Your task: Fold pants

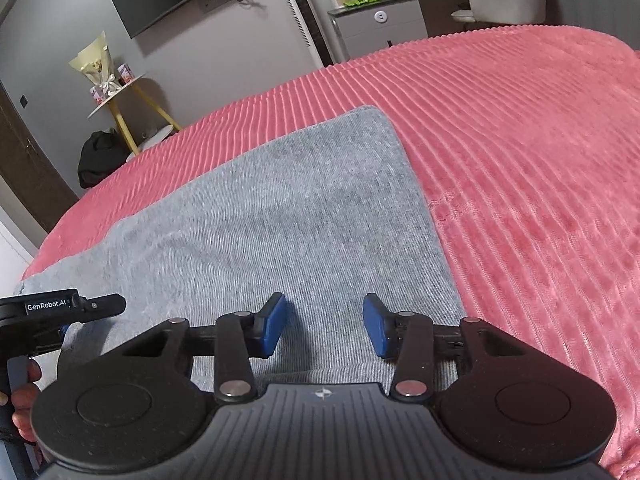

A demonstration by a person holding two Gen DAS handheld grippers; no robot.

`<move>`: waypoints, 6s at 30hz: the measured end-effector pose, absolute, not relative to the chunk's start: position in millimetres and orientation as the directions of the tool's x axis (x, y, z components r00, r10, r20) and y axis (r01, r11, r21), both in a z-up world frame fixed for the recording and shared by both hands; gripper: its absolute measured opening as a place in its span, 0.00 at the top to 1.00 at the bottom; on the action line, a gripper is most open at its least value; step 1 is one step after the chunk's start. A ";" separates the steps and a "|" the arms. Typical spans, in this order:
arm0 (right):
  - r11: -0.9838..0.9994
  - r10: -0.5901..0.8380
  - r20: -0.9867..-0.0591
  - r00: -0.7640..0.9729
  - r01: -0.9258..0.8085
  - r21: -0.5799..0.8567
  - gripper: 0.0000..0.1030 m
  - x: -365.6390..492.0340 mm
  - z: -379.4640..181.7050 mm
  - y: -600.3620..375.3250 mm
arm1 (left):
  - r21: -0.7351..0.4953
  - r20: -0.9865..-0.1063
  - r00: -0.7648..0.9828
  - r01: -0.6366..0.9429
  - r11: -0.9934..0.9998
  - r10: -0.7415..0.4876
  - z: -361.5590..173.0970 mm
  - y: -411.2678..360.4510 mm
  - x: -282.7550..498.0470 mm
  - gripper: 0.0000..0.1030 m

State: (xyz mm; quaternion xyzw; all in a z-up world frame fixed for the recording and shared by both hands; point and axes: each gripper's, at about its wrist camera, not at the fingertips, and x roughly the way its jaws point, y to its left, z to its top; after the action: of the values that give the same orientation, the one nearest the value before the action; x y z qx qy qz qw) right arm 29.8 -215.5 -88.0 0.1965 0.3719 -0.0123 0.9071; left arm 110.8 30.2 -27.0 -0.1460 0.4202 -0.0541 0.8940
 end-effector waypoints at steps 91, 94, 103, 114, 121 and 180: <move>0.953 0.135 -0.666 0.734 0.087 0.290 0.15 38.5 -90.5 -201.9 | -0.466 -0.523 0.849 -0.357 0.810 0.074 -1.9 263.2 65.3 0.71; 0.947 0.142 -0.660 0.738 0.092 0.307 0.15 37.8 -89.8 -203.1 | -0.327 -0.452 0.890 -0.230 0.917 0.062 38.0 219.0 64.0 0.72; 0.890 0.206 -0.611 0.764 0.114 0.442 0.16 24.5 -82.9 -220.2 | -0.106 -0.330 0.908 0.236 0.966 -0.258 92.3 44.3 42.6 0.73; 0.702 0.362 -0.558 0.747 0.176 0.690 0.22 -9.7 -74.7 -246.3 | -0.288 -0.622 0.680 0.261 0.921 -0.387 14.3 -30.3 21.4 0.36; 0.523 0.468 -0.449 0.761 0.171 0.835 0.19 -2.4 -72.6 -247.2 | -0.264 -0.567 0.807 0.013 0.964 -0.166 34.0 36.0 6.0 0.16; 0.842 0.225 -0.533 0.816 0.112 0.528 0.57 3.1 -12.1 -227.6 | -0.343 -0.701 0.696 -0.141 0.929 -0.153 -23.2 52.3 43.7 0.11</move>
State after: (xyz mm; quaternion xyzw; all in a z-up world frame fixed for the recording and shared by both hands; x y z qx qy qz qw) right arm 3.1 -227.6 -12.1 0.2794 0.3019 0.0309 0.9110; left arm 43.7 52.3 -23.2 -0.1890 0.3898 -0.0034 0.9013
